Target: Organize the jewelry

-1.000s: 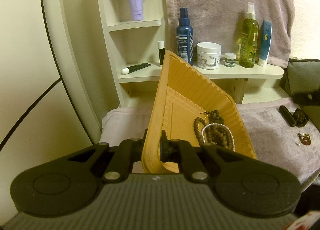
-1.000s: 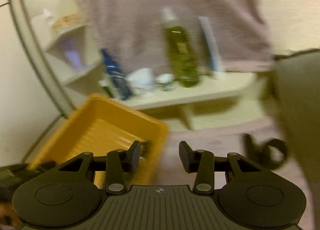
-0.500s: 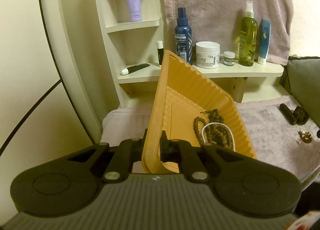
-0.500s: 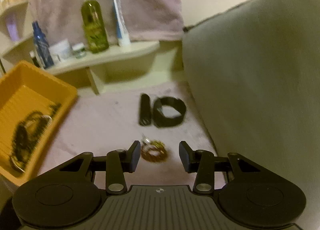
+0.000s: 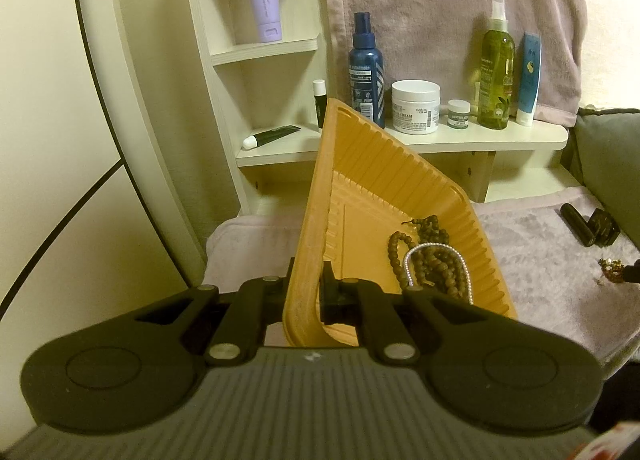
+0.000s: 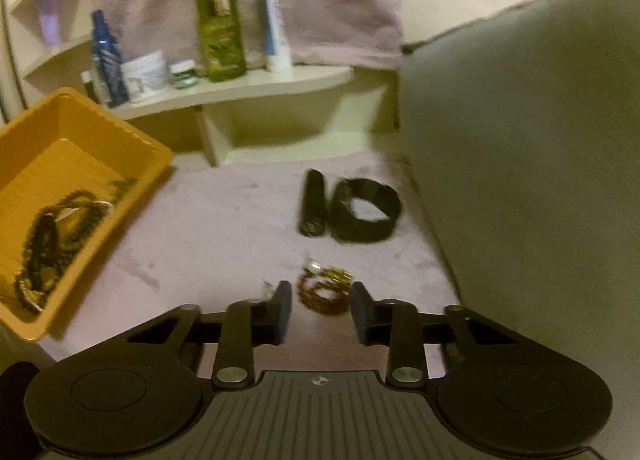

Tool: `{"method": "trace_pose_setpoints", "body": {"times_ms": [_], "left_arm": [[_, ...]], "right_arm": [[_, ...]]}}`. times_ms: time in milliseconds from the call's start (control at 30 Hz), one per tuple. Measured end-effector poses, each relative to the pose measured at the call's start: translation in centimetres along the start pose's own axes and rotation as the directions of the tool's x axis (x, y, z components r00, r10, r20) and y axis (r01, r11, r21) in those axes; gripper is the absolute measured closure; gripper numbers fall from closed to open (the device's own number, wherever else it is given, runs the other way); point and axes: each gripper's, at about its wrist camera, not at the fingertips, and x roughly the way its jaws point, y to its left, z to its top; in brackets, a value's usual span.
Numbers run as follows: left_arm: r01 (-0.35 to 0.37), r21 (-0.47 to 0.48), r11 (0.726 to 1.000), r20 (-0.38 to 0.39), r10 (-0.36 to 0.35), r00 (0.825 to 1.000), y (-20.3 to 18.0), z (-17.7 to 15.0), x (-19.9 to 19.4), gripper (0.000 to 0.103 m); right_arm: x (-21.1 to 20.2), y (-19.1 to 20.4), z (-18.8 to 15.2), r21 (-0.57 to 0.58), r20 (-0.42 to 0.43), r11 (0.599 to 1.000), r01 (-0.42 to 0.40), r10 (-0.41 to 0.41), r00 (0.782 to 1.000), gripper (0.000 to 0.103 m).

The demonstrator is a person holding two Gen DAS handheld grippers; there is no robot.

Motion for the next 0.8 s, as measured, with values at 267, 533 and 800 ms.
{"method": "trace_pose_setpoints", "body": {"times_ms": [267,533,800], "left_arm": [[0.001,0.0,1.0,-0.001,-0.001,1.0,0.0,0.0,0.1,0.097],[0.002,-0.002,1.0,-0.003,-0.002,1.0,0.1,-0.1,0.1,0.097],[-0.001,-0.002,1.0,-0.002,0.001,1.0,0.1,-0.1,0.2,0.097]], "right_arm": [[2.1,2.4,-0.1,-0.077,-0.034,0.997,-0.026,0.023,0.999,0.081],[3.7,2.6,-0.2,-0.09,-0.054,0.996,-0.009,0.004,0.999,0.085],[3.4,2.7,0.3,-0.08,-0.044,0.997,-0.006,0.003,0.999,0.094]]}}
